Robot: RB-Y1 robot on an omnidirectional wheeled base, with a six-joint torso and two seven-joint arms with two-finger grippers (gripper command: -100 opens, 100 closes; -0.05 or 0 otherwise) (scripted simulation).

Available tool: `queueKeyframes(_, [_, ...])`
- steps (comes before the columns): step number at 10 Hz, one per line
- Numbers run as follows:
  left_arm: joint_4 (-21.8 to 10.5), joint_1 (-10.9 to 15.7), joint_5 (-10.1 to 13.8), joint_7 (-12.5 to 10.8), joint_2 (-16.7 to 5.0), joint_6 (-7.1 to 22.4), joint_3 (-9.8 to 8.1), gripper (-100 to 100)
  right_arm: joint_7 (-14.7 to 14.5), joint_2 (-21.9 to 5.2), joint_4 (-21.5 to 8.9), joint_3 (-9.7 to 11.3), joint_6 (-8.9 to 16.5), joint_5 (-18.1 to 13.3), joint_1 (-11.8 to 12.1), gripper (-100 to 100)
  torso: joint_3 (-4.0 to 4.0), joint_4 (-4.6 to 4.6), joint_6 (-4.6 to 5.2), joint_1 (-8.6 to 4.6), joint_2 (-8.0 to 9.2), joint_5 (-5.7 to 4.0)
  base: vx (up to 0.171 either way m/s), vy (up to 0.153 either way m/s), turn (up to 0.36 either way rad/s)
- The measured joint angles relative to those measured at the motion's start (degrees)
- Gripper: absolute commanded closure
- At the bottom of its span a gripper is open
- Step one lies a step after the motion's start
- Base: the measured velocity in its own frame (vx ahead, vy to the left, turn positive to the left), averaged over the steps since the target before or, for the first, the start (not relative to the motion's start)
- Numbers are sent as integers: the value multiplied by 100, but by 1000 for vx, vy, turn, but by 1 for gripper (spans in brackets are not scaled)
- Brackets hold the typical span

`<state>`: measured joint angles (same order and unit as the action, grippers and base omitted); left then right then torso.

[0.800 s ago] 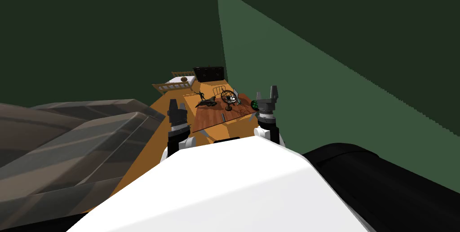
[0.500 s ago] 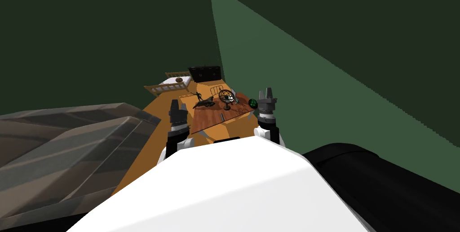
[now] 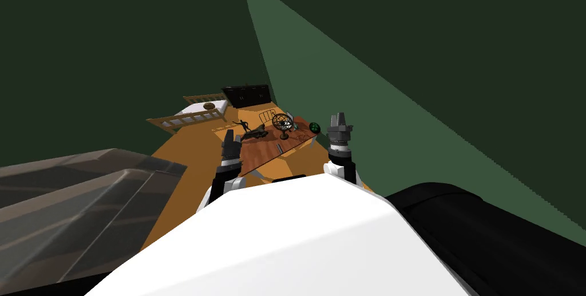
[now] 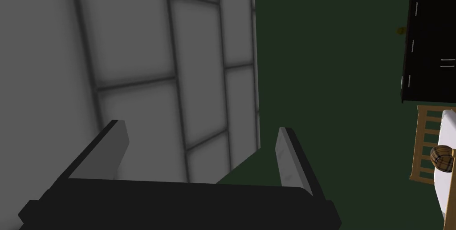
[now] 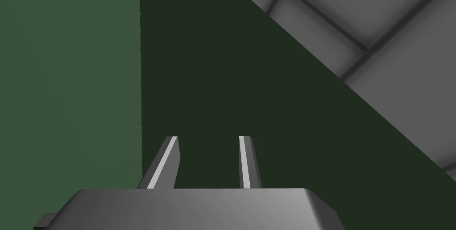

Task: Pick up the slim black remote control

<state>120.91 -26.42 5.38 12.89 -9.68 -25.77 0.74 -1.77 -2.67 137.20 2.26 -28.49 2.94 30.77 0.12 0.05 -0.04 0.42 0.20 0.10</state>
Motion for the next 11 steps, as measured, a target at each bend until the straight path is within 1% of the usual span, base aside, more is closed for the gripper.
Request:
queueKeyframes(1, [-137, 26, 164, 76, -114, 15, 23, -100, 0, 0, 0, 1, 0, 0, -1, 0, -4, -2, 6, -14, -6, -3, -61, 48, -442])
queueKeyframes(2, [-326, 43, 334, 191, -266, 36, 61, -100, 0, 0, 0, 1, 0, 0, -1, 0, -3, -2, 7, -14, -4, -4, -46, 50, -202])
queueKeyframes(3, [-378, 42, 480, 263, -336, 78, 78, -100, 0, 0, 0, 0, 0, 0, 0, 0, -5, -2, 1, -14, -9, -4, -44, 39, -351])
queueKeyframes(4, [-537, 122, 658, 341, -459, 164, 78, -100, 0, 0, 0, 1, 0, 0, -1, 0, -7, -3, 7, -16, -12, -4, -34, 35, -182])
queueKeyframes(5, [-591, 106, 777, 407, -504, 205, 106, -100, 0, 0, 0, 0, 0, 0, 0, 0, -9, -4, 0, -19, -16, -5, -34, 35, -312])
queueKeyframes(6, [-721, 86, 934, 500, -599, 241, 150, -100, 0, 0, 0, 1, 0, 0, -1, 0, -10, -4, 5, -18, -16, -5, -29, 30, -182])
queueKeyframes(7, [-818, 115, 1067, 556, -664, 280, 154, -100, 0, 0, 0, 0, 0, 0, 1, 0, -11, -4, 0, -20, -20, -5, -27, 25, -322])
queueKeyframes(8, [-923, 117, 1235, 645, -762, 381, 169, -100, 0, 0, 0, 1, 0, 0, 0, 0, -12, -5, 4, -20, -20, -5, -26, 29, -174])
queueKeyframes(9, [-1013, 135, 1370, 707, -816, 442, 182, -100, 0, 0, 0, 0, 0, 0, 1, 0, -13, -5, -1, -20, -22, -5, -27, 20, -310])
queueKeyframes(10, [-1220, 164, 1548, 770, -953, 467, 202, -100, 0, 0, 0, 1, 0, 0, 0, 0, -13, -5, 4, -21, -22, -5, -19, 22, -220])
queueKeyframes(11, [-1335, 173, 1686, 827, -1003, 501, 220, -100, 0, 0, 0, 0, 0, 0, 1, 0, -14, -5, 0, -22, -25, -5, -19, 15, -469])
